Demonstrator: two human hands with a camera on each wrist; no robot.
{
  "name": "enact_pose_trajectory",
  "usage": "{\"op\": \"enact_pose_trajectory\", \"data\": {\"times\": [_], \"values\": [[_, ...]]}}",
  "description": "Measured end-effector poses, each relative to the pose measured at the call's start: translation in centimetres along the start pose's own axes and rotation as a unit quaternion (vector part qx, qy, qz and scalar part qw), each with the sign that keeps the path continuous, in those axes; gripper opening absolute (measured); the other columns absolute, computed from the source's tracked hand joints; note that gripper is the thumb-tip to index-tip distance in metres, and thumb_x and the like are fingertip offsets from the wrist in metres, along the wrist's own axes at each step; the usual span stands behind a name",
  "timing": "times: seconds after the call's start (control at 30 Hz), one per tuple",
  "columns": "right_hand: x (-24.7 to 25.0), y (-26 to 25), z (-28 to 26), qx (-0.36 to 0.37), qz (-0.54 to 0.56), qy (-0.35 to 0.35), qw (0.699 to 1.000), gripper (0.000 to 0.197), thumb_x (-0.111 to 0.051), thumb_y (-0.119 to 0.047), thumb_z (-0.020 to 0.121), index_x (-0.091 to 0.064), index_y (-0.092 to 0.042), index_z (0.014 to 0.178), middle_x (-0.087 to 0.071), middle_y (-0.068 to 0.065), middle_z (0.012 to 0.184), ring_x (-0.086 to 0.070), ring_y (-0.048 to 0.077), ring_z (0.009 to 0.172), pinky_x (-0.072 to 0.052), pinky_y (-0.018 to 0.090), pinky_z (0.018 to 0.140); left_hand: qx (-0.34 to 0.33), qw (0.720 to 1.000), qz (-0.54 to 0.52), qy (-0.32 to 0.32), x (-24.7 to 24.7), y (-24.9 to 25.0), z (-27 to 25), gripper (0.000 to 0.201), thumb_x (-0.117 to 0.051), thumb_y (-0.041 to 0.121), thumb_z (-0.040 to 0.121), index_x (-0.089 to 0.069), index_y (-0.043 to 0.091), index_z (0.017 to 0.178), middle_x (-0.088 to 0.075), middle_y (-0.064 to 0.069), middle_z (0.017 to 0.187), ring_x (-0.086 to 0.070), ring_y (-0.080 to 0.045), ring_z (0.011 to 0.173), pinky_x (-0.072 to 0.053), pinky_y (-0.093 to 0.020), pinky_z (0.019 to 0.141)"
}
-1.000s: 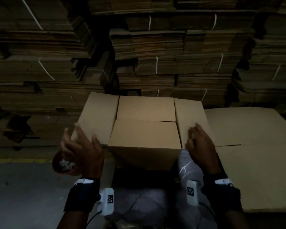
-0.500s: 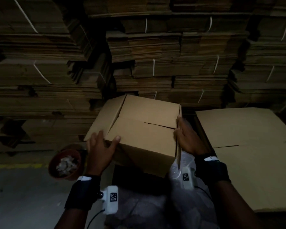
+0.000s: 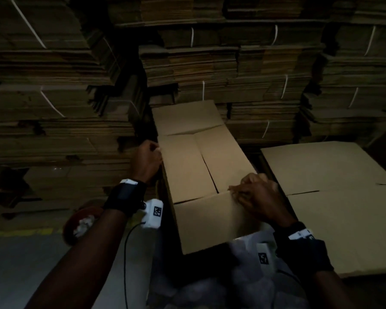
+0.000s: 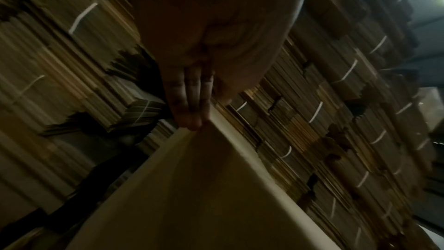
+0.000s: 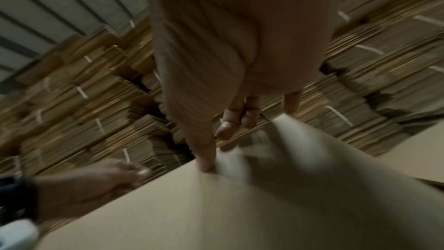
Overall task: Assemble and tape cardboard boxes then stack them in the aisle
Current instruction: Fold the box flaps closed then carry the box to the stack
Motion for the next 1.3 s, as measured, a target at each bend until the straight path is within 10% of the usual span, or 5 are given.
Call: {"op": "enact_pose_trajectory", "data": {"times": [0.23, 0.43, 0.63, 1.03, 1.3], "values": [[1.1, -2.7, 1.5, 0.017, 0.000, -0.067, 0.998, 0.022, -0.065, -0.046, 0.095, -0.069, -0.052, 0.115, -0.046, -0.015, 0.113, -0.033, 0.010, 0.114, -0.012, 0.030, 0.076, -0.216, 0.898, 0.311, -0.226, -4.1, 3.3, -2.7, 0.044, -0.043, 0.047, 0.096, -0.062, 0.026, 0.130, -0.054, -0.004, 0.139, -0.041, -0.025, 0.134, -0.036, -0.043, 0.104], [2.0, -1.8, 3.6, 0.040, 0.060, -0.075, 0.995, 0.021, -0.066, -0.040, 0.096, -0.072, -0.045, 0.115, -0.055, -0.018, 0.111, -0.042, 0.008, 0.111, -0.032, 0.032, 0.091, -0.295, 0.750, 0.469, -0.362, -7.0, 5.3, -6.3, 0.052, -0.022, 0.060, 0.095, -0.035, 0.056, 0.146, -0.039, -0.003, 0.144, -0.027, -0.030, 0.135, -0.031, -0.054, 0.104], [1.0, -0.9, 4.9, 0.043, 0.066, -0.109, 0.991, 0.039, -0.056, -0.065, 0.089, -0.070, -0.045, 0.119, -0.063, -0.018, 0.114, -0.053, 0.003, 0.109, -0.048, 0.043, 0.097, -0.293, 0.760, 0.460, -0.354, -7.0, 6.4, -6.0, 0.039, -0.047, 0.040, 0.099, -0.049, 0.053, 0.136, -0.039, -0.002, 0.135, -0.027, -0.027, 0.130, -0.037, -0.054, 0.098], [-1.5, -3.6, 5.6, 0.042, -0.107, -0.165, 0.979, 0.041, -0.032, -0.053, 0.105, -0.040, -0.056, 0.145, -0.001, 0.000, 0.168, 0.001, 0.029, 0.150, -0.010, 0.063, 0.113, -0.302, 0.797, 0.439, -0.282, -4.2, 8.4, -3.4, 0.065, -0.043, 0.000, 0.095, -0.049, 0.051, 0.136, -0.031, 0.000, 0.154, -0.019, -0.025, 0.144, -0.036, -0.056, 0.103], [-1.7, -3.7, 5.5, 0.046, -0.118, -0.171, 0.977, 0.056, -0.018, -0.060, 0.092, -0.045, -0.054, 0.141, -0.005, -0.001, 0.167, -0.003, 0.029, 0.149, -0.009, 0.064, 0.112, -0.277, 0.758, 0.484, -0.338, -6.3, 5.4, -4.3, 0.049, -0.040, 0.030, 0.106, -0.035, 0.059, 0.144, -0.033, -0.001, 0.143, -0.024, -0.028, 0.136, -0.034, -0.060, 0.101]]}}
Point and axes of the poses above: each hand's wrist, its own z-axis towards the middle knuckle, its own x-axis out of the back of the hand, y = z × x, the point moved 5 cm from there along z, towards the middle knuckle
